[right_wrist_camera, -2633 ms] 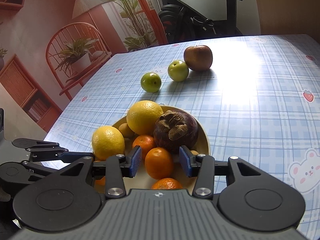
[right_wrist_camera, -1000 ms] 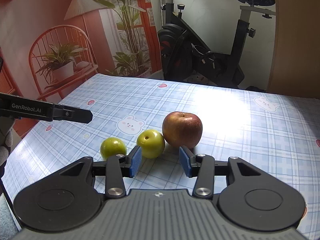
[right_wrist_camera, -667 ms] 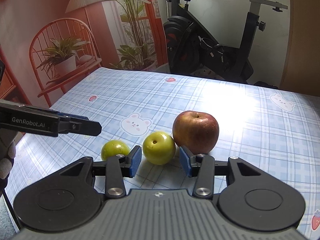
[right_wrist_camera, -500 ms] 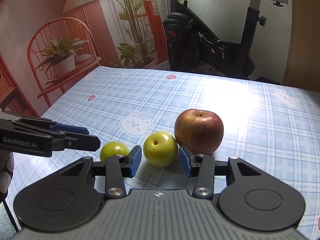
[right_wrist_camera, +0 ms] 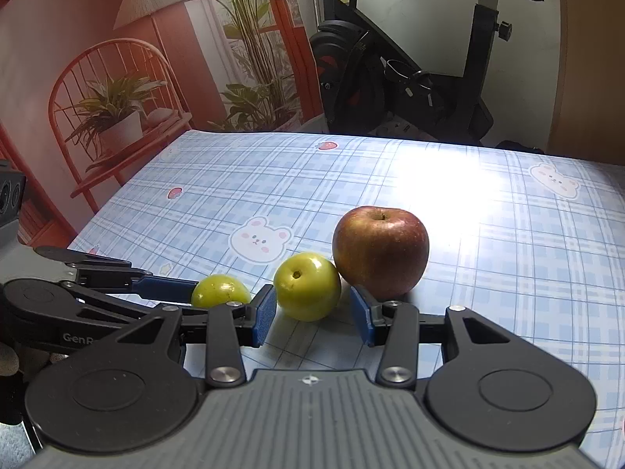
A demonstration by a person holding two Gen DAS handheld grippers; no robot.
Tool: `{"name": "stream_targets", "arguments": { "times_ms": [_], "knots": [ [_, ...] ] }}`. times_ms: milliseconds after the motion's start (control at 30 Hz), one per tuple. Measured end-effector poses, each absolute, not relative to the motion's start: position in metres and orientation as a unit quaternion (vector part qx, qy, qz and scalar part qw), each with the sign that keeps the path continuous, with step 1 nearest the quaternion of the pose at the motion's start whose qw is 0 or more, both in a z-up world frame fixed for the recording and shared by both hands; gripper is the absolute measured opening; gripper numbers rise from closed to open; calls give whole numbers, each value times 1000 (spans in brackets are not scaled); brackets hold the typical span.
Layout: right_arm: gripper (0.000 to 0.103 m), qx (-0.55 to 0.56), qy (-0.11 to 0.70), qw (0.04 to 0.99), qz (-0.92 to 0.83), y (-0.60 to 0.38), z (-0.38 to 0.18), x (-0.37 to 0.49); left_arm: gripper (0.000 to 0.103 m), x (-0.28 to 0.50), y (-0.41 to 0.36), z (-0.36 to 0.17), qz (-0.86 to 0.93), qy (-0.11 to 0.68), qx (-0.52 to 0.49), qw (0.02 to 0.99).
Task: Organize fruits
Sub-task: 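Close the left gripper on a green apple while the right grasps the other green apple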
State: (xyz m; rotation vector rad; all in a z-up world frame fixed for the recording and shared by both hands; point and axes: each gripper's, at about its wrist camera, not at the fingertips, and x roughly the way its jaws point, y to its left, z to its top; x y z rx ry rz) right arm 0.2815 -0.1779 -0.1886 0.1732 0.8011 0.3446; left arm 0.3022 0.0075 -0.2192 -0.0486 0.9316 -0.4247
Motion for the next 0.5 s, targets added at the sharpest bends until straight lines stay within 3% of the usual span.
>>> {"name": "stream_targets", "arguments": {
  "times_ms": [233, 367, 500],
  "knots": [
    [46, 62, 398, 900, 167, -165, -191, 290, 48, 291, 27, -213, -181, 436, -33, 881],
    [55, 65, 406, 897, 163, -160, -195, 295, 48, 284, 43, -208, -174, 431, -54, 884],
    [57, 59, 406, 898, 162, -157, -197, 300, 48, 277, 51, -208, -169, 429, -68, 885]
  ]
}}
